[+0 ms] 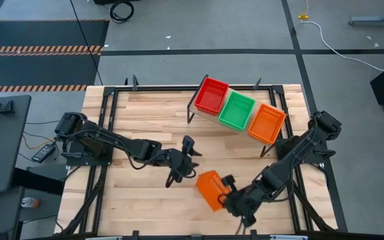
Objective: Stack baskets on shelf by color
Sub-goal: Stack the orange bin on the stacked orange bins on the shelf
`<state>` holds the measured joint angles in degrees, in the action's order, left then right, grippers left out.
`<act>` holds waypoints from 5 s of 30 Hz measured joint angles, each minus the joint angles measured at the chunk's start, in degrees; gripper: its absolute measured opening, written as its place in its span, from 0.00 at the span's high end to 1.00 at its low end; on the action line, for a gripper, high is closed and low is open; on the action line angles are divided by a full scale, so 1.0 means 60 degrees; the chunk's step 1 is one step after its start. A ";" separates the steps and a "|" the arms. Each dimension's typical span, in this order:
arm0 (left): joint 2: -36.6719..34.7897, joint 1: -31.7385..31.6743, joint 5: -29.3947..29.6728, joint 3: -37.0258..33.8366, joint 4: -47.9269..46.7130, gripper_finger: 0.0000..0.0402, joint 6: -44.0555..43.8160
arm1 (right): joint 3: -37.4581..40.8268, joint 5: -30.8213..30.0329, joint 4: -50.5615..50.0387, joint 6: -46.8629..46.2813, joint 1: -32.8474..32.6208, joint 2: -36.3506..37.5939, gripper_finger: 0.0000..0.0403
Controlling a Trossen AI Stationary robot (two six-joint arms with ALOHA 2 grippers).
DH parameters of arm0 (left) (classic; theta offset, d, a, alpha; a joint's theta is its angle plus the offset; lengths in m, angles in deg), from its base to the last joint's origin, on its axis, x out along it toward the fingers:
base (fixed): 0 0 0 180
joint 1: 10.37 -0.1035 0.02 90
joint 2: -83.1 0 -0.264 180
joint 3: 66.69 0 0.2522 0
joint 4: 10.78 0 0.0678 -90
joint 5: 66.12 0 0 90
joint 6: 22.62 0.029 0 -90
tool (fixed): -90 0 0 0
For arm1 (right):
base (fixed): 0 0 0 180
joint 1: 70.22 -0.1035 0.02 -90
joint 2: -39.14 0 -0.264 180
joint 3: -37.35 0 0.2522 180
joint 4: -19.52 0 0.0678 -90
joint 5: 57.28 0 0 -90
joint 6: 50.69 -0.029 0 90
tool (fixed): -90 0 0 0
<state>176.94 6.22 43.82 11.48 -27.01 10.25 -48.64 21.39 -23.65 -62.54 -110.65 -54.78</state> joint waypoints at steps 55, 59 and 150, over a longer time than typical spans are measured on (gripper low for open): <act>-0.1410 0.0042 0.1419 -0.0015 -0.5506 0.54 -0.5163 | -0.3555 -0.1475 -1.0102 -0.4963 0.4451 0.4016 0.98; -0.1410 0.0039 0.1419 -0.0016 -0.5633 0.55 -0.5201 | -0.3232 -0.1619 -1.0096 -0.5099 0.4439 0.4842 0.98; -0.1402 -0.0879 0.2987 -0.0016 -0.5887 0.57 -0.5483 | -0.0769 -0.1680 -0.8917 -0.4676 0.3815 0.3463 0.66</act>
<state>168.52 0.94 61.74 11.38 -62.33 -22.65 -53.25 11.31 -77.15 -90.59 -87.76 -34.01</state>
